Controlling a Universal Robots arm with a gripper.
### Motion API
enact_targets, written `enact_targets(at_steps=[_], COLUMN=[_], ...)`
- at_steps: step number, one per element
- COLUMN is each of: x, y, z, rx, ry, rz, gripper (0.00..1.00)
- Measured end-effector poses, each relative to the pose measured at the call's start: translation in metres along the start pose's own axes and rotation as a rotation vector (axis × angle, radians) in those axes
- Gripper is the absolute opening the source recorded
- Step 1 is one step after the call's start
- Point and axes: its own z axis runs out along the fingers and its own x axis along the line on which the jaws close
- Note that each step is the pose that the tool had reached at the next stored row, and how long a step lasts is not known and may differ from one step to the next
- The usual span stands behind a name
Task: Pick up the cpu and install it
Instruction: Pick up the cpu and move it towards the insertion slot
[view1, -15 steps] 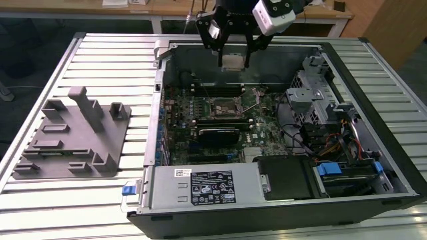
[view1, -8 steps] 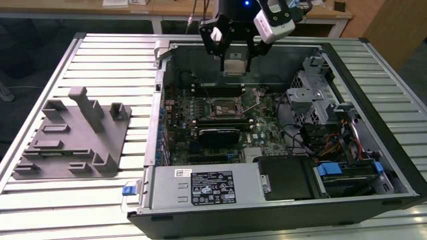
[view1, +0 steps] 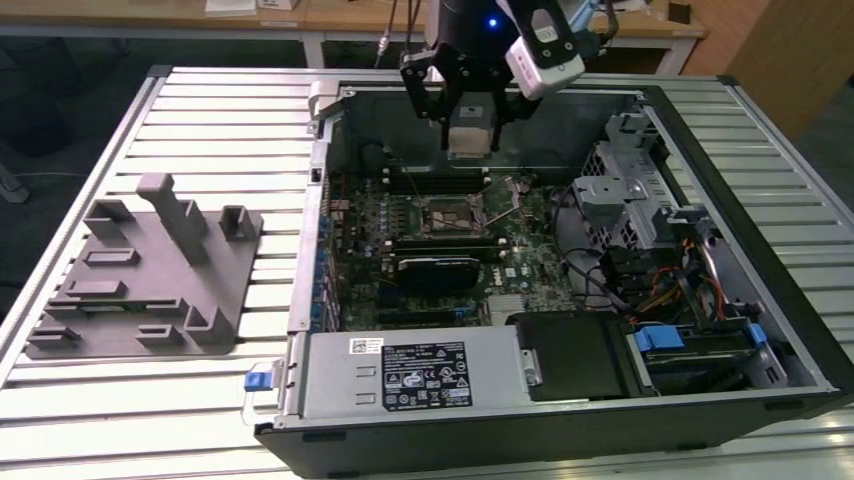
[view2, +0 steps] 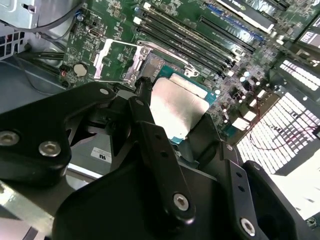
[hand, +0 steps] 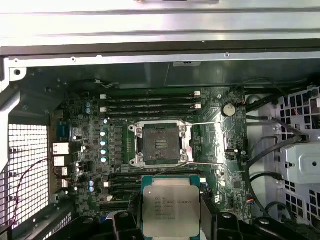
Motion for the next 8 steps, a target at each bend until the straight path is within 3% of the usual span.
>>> enact_targets(at_steps=[8], x=[0.0004], y=[0.0038], z=[0.0150], rx=[0.0000], ry=[0.0004], rz=[-0.006], gripper=[0.55])
